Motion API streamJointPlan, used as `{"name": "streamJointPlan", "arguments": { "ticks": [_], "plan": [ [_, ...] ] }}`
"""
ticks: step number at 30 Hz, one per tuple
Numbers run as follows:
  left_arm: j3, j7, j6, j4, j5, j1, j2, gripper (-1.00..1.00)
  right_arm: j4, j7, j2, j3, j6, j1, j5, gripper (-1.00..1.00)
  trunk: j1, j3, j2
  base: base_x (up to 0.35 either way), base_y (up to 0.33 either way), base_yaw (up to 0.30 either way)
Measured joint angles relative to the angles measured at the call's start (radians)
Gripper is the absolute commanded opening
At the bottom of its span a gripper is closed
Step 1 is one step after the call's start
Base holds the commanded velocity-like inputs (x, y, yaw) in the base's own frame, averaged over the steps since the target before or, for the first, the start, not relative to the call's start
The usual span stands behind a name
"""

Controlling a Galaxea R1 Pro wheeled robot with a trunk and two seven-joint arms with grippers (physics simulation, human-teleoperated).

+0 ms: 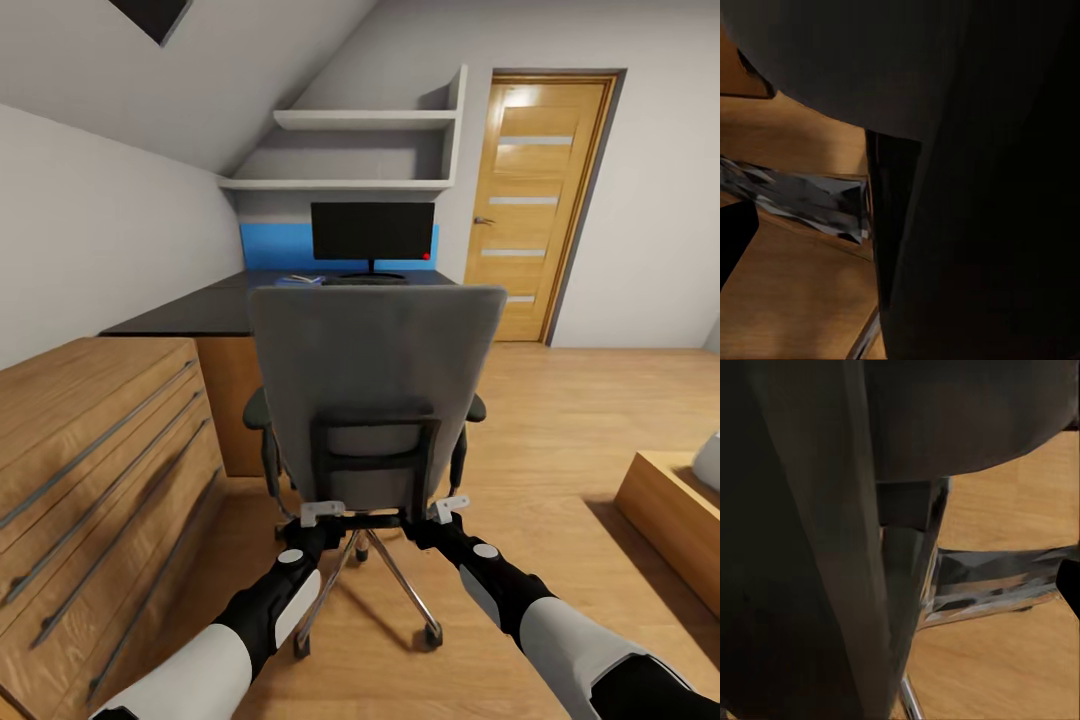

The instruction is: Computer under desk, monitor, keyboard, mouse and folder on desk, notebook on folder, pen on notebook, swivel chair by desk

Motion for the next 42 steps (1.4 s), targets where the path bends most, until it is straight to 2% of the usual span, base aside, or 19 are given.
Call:
{"name": "streamJointPlan", "arguments": {
  "ticks": [42],
  "plan": [
    [0.0,0.004,0.0,-0.001,0.006,0.0,0.0,1.0,0.001,0.001,-0.001,0.003,0.0,0.0,-0.001,1.0,0.0,0.0,0.0,0.322,0.0,0.0]
  ]
}}
